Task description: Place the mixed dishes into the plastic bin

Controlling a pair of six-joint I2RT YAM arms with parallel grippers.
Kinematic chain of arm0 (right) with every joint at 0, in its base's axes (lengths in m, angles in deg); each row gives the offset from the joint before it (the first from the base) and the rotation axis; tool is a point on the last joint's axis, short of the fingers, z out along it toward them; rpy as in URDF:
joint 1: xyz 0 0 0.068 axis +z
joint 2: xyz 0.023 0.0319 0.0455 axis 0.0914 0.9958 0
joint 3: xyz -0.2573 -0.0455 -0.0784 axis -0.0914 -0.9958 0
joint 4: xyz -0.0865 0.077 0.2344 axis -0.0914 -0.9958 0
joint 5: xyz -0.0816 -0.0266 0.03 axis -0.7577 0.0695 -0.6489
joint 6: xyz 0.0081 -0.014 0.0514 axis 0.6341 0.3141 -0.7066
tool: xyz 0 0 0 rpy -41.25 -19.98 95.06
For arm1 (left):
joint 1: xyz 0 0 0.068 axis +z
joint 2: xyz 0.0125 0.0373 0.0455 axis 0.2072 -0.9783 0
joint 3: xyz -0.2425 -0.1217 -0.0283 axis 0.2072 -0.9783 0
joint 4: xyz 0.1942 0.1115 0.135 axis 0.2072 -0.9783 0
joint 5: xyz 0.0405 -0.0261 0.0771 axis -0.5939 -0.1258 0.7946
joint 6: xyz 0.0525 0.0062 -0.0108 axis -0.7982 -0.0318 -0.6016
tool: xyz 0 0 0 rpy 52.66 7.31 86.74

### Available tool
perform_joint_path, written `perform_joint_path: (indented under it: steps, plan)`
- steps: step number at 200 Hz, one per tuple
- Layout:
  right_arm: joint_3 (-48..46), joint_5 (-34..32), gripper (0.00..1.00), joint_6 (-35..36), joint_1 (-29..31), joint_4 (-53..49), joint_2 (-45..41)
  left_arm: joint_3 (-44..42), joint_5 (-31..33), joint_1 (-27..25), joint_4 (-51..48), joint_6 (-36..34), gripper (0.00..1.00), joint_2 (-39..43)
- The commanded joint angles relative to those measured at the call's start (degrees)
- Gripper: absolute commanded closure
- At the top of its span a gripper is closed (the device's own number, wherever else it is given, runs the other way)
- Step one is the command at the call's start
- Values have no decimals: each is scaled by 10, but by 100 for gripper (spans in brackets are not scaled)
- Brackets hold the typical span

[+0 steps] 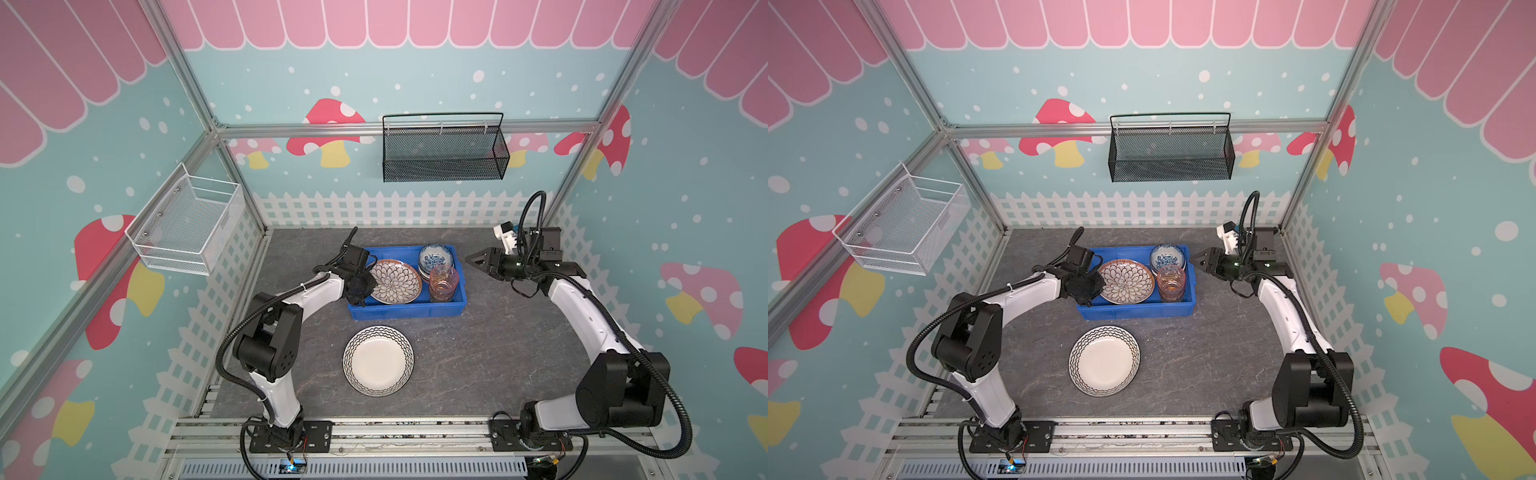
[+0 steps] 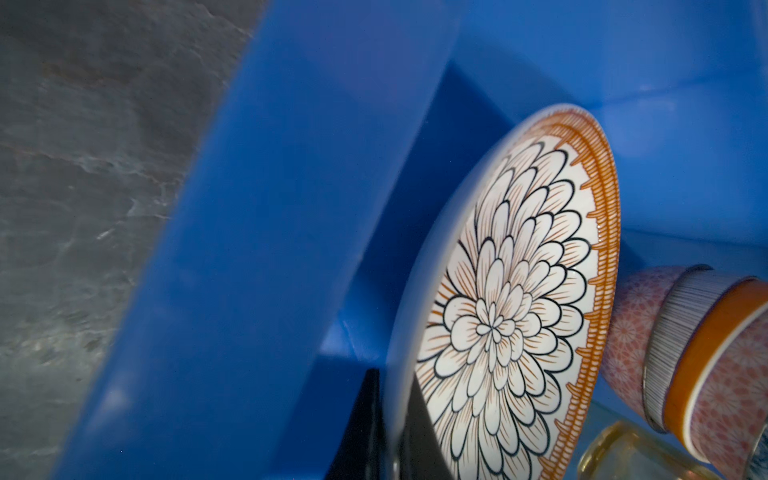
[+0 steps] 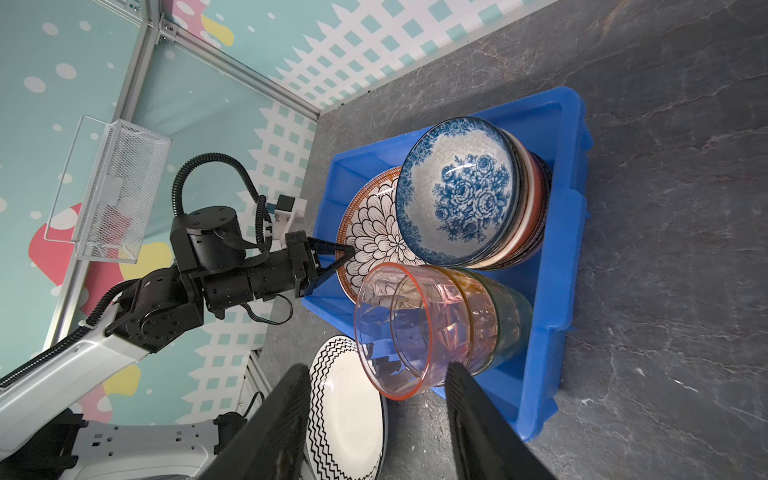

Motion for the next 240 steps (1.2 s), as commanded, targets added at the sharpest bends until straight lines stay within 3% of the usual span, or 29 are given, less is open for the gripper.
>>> perform_joint_path:
  steps: [1,47,240]
  plan:
    - [-5,5,45,12,-3,3,-3,30,-2,0,50,4,88,7]
    - [-7,4,45,12,-3,3,-3,42,4,0,29,-3,76,-1]
    - [-8,3,44,14,-4,4,1,84,57,-8,-76,-52,72,-14]
